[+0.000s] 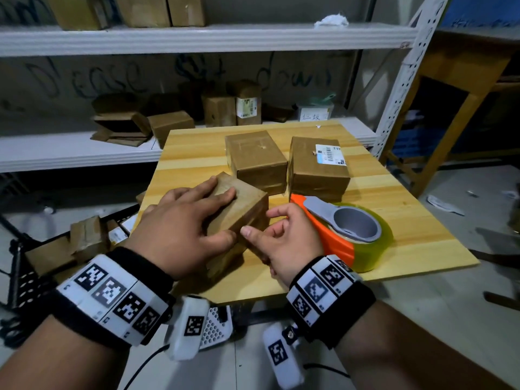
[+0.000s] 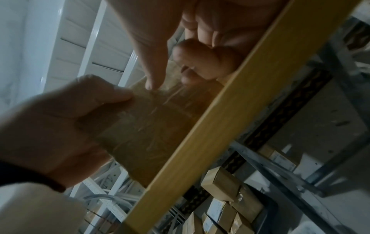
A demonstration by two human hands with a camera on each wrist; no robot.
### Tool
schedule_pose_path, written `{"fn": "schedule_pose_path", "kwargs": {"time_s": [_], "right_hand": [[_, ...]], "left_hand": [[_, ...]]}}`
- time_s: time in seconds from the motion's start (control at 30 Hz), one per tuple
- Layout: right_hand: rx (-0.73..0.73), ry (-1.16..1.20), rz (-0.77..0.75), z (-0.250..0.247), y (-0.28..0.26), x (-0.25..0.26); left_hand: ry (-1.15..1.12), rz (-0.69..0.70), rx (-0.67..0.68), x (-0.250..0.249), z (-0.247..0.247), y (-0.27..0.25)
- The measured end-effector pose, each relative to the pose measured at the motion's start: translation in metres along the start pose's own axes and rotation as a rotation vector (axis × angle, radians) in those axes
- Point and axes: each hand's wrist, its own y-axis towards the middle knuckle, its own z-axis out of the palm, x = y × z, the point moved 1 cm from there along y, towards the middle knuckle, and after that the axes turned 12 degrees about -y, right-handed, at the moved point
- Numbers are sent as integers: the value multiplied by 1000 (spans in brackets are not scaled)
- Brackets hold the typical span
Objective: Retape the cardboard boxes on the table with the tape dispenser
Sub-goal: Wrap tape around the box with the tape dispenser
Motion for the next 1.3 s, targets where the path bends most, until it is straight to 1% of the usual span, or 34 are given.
{"fn": "schedule_pose_path", "kwargs": {"time_s": [0.17, 0.3, 0.53, 0.67, 0.7, 0.9, 1.07, 1.2, 1.3], "right_hand": [[-45, -43, -45, 3, -1, -1], [-80, -140, -99, 0, -1, 2], [-178, -290, -246, -7, -5, 7], [-182, -499, -411, -11, -10, 13], [-178, -546, -429, -12, -10, 14], [-108, -619, -410, -14, -10, 14], [-121, -600, -417, -13, -11, 17], [-96, -616, -447, -8, -15, 20], [-82, -620, -428, -7, -14, 20]], "left_hand": [[20, 0, 6, 0, 1, -1], [19, 3, 10, 0, 0, -1], [15, -5, 16, -1, 0, -2], [21, -2, 8, -1, 0, -2], [20, -2, 7, -1, 0, -2], [18, -2, 8, -1, 0, -2], [21, 0, 4, 1, 1, -1], [27, -6, 9, 1, 1, 0], [33, -5, 6, 1, 2, 0]]}}
